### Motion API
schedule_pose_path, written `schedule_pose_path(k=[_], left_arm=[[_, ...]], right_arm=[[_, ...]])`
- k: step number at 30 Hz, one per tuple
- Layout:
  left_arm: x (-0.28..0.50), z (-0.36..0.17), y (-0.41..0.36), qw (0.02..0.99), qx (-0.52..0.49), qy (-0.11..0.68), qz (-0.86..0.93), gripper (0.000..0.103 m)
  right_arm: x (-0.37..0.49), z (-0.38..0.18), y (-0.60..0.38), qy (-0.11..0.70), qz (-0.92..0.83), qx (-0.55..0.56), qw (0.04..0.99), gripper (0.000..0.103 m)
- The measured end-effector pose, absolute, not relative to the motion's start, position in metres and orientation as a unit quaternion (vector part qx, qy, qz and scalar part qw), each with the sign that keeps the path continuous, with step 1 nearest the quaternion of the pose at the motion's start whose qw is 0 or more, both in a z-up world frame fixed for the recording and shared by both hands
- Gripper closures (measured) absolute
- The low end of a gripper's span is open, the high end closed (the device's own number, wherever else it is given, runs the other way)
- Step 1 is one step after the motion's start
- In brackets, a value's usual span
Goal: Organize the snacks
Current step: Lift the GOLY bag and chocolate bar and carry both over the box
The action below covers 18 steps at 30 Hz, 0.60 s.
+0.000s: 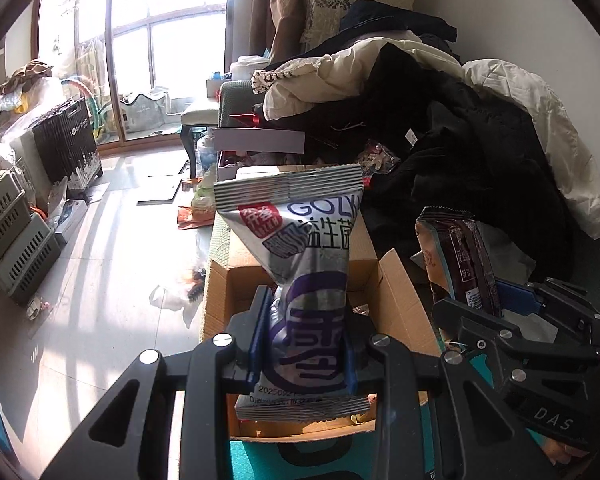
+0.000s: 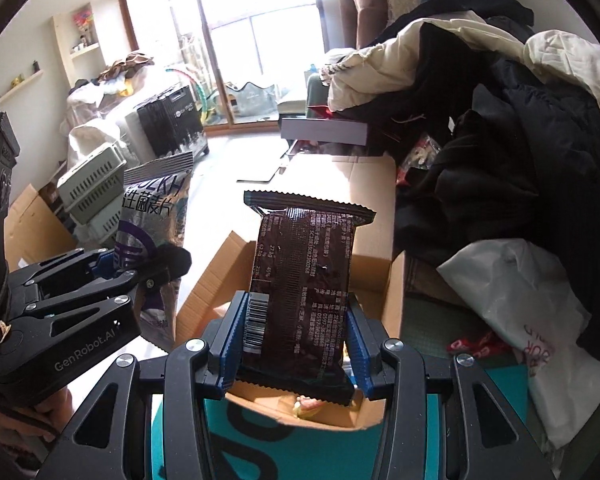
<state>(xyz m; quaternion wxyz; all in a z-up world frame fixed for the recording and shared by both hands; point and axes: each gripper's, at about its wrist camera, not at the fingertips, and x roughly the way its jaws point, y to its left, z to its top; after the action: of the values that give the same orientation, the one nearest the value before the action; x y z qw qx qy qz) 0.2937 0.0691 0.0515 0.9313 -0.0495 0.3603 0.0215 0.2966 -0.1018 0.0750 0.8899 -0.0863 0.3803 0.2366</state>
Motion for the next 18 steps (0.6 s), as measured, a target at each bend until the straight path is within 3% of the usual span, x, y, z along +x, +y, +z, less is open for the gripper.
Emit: schedule_pose_path(k=[18], left_arm=[[0.348,-0.046,0.085,0.899,-0.021,0.436,0.043,0.073]], right_arm=[[0.347,-0.012,-0.081,0.436,0.207,-0.111,0.869,0.058]])
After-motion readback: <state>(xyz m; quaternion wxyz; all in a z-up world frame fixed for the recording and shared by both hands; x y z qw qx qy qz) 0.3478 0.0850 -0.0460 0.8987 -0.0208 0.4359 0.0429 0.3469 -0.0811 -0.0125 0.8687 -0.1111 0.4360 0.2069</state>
